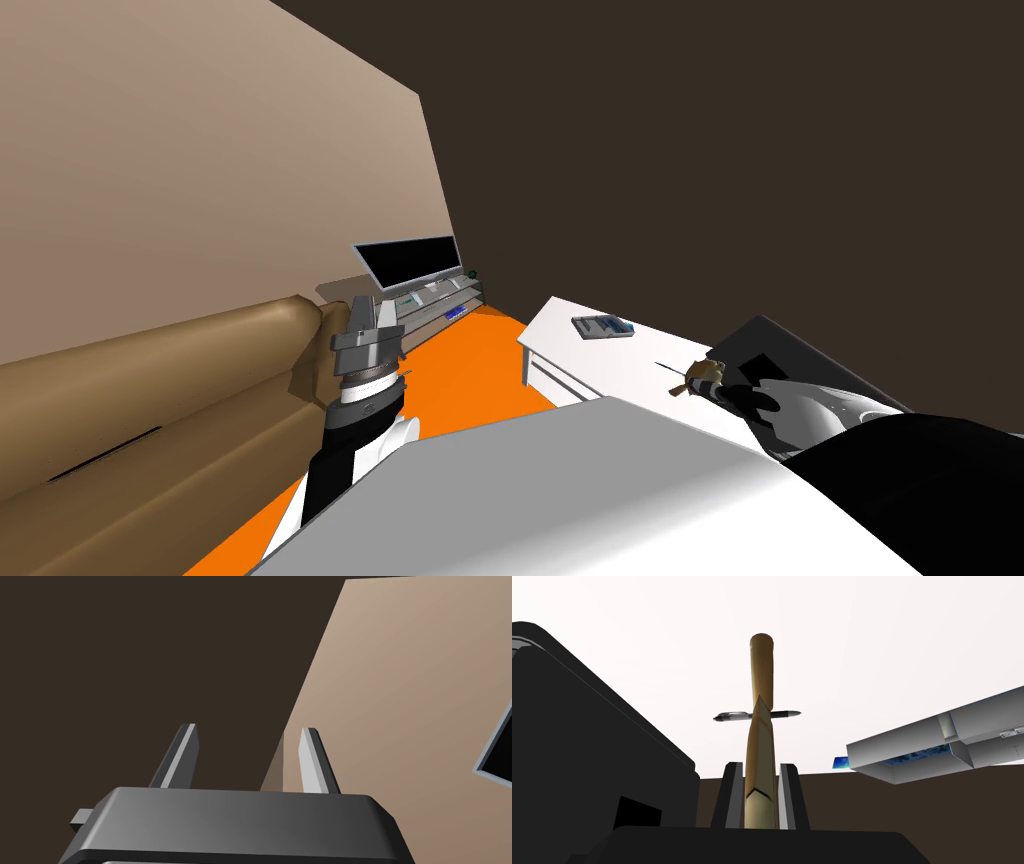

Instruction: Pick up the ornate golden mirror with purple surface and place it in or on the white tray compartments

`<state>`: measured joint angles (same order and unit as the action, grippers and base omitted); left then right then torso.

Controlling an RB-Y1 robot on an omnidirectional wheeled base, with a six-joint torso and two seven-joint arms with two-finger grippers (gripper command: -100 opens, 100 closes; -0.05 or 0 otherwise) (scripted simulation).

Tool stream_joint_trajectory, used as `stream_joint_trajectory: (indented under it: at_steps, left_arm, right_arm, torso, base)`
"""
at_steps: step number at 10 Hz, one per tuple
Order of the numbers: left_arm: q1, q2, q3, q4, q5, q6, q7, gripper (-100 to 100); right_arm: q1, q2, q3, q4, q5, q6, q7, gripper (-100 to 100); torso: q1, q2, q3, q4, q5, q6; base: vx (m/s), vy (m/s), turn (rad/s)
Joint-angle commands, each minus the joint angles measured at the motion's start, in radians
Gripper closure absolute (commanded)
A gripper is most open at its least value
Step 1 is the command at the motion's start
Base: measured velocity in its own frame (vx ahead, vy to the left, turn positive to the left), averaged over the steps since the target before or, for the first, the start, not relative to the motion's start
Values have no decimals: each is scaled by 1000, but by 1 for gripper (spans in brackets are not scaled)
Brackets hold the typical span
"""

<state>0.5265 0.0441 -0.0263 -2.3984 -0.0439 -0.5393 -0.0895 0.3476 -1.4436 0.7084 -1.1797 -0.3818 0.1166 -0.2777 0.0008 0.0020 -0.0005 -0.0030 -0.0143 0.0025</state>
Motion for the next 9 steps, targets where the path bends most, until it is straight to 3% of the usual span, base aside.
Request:
stream_joint_trajectory:
  at_steps: [1, 6, 9]
  left_arm:
    - [0, 0, 0, 0, 0, 0, 0, 0]
    - [0, 0, 0, 0, 0, 0, 0, 0]
    - [0, 0, 0, 0, 0, 0, 0, 0]
  right_arm:
    - [6, -14, 29, -3, -45, 0, -8, 100]
    - [39, -69, 72, -30, -139, 14, -40, 100]
    - [52, -137, 98, -51, -187, 23, -91, 100]
  torso:
    - [0, 0, 0, 0, 0, 0]
    - [-3, -4, -3, -2, -1, -1]
    - [-4, -7, -4, -2, 0, -3]
  base:
    - [10, 70, 100]
    - [19, 45, 105]
    - [62, 15, 199]
